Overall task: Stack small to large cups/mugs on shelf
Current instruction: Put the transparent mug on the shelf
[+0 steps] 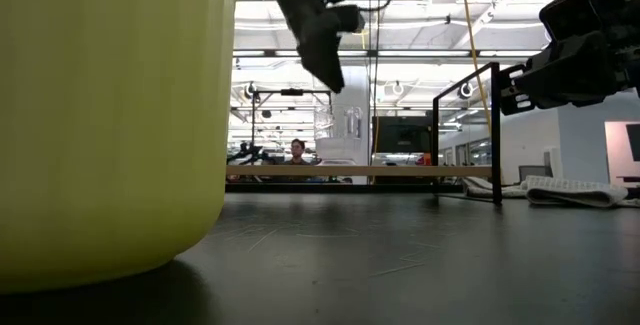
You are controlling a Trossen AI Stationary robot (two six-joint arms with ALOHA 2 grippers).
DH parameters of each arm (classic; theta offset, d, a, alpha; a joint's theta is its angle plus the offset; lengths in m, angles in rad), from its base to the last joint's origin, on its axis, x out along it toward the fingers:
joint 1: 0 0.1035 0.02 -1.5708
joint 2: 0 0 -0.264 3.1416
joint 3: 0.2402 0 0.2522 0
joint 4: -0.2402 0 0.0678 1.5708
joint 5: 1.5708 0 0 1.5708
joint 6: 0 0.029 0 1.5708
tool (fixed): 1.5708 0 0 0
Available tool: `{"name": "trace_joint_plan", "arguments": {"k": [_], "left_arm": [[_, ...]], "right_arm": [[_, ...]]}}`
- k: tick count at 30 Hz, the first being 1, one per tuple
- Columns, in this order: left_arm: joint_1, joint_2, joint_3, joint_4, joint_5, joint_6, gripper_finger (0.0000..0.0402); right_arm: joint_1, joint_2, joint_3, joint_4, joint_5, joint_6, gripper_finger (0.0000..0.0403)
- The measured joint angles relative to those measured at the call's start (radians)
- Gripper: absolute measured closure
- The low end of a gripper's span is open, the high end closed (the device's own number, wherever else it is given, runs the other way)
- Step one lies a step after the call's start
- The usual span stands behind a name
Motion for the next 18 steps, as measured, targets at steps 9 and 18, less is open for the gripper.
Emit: {"name": "trace_joint_plan", "arguments": {"k": [9,18], "left_arm": [[0.001,0.001,-0.004,-0.075,0.097,-0.039,0.0165],[0.000,0.006,-0.062,-0.074,0.045,-0.067,0.0165]], "right_arm": [[0.000,0.000,0.000,0.002,0.000,-0.015,0.0403],[0.000,0.000,0.000,0.006,0.000,-0.012,0.0403]]}}
